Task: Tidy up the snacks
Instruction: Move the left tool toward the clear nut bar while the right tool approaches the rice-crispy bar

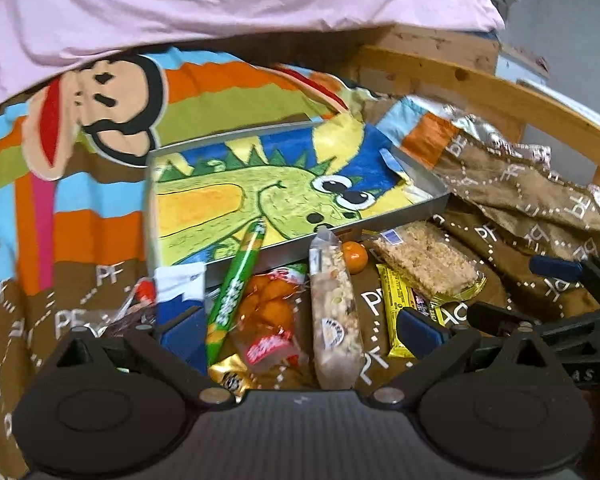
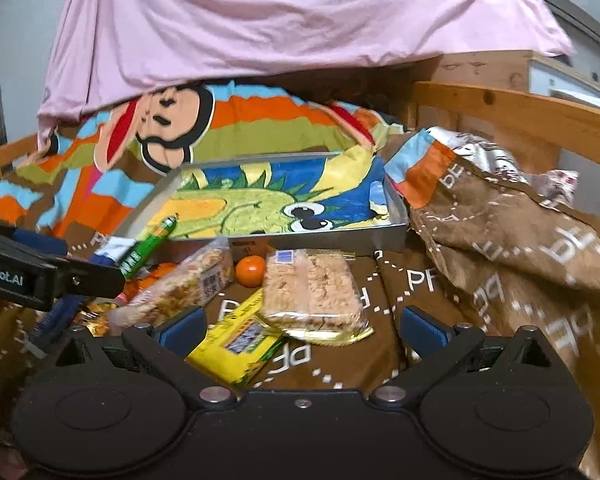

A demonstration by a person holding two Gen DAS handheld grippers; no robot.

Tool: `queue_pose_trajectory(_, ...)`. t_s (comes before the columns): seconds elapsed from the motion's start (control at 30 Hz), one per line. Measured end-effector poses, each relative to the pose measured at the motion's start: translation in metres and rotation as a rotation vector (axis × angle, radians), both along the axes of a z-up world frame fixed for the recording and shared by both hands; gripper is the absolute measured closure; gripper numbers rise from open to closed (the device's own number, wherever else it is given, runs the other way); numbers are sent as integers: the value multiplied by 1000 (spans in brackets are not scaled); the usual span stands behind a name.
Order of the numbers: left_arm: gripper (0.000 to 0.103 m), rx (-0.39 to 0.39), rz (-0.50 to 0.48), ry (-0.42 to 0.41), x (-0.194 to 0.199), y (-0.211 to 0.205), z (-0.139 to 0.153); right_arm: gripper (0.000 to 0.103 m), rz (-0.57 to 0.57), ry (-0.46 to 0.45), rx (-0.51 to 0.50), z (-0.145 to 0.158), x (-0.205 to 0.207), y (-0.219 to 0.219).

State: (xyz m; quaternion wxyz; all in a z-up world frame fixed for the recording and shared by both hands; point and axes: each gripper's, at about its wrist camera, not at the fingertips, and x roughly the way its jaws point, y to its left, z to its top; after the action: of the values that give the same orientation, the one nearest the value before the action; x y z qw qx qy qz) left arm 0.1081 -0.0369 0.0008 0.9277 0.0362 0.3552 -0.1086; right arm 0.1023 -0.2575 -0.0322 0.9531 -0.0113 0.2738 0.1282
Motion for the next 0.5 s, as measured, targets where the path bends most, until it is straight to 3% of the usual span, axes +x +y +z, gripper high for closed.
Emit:
queue_pose_trajectory(0.23, 0, 88, -108, 12, 21, -15, -14, 1, 64, 75, 8, -12, 48, -7)
queue_pose_trajectory(0.5, 1, 82, -190, 55, 31, -24, -23, 1, 110, 136, 103, -28, 77, -11)
